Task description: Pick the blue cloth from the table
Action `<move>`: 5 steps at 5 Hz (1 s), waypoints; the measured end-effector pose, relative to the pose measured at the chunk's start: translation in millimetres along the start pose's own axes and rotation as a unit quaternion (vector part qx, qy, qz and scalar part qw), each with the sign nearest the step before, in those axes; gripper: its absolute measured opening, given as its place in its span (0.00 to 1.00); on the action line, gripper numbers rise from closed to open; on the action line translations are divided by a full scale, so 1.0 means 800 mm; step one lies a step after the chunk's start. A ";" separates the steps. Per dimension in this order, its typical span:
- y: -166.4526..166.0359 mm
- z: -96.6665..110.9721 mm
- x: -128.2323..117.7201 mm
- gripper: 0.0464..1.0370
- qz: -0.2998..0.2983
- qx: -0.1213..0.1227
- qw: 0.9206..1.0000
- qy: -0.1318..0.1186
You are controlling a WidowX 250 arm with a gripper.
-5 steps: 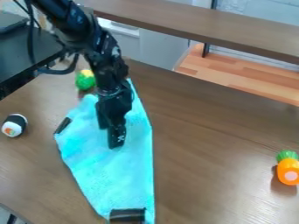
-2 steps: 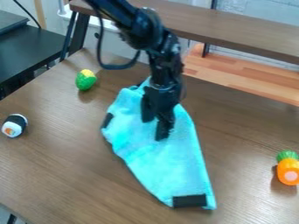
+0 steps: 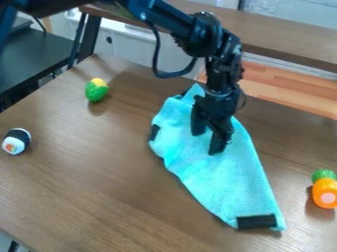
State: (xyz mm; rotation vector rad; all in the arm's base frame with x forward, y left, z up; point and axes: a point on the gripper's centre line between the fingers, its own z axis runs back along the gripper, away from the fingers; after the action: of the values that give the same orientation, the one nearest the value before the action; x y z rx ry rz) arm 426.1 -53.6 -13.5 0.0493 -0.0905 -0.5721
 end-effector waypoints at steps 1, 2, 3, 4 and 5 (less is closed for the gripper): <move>-0.001 -0.001 0.011 0.96 0.001 0.008 1.000 0.005; -0.001 -0.003 0.004 0.96 0.003 0.010 1.000 0.011; 0.005 -0.003 -0.012 0.96 0.020 0.012 1.000 0.006; 0.014 -0.002 -0.044 0.96 0.017 -0.007 1.000 0.014; 0.028 0.000 -0.078 0.96 0.008 -0.025 0.999 0.017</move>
State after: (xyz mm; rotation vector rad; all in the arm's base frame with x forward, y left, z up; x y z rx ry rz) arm 385.8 -1.0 -16.0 0.0096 -0.0425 -0.5564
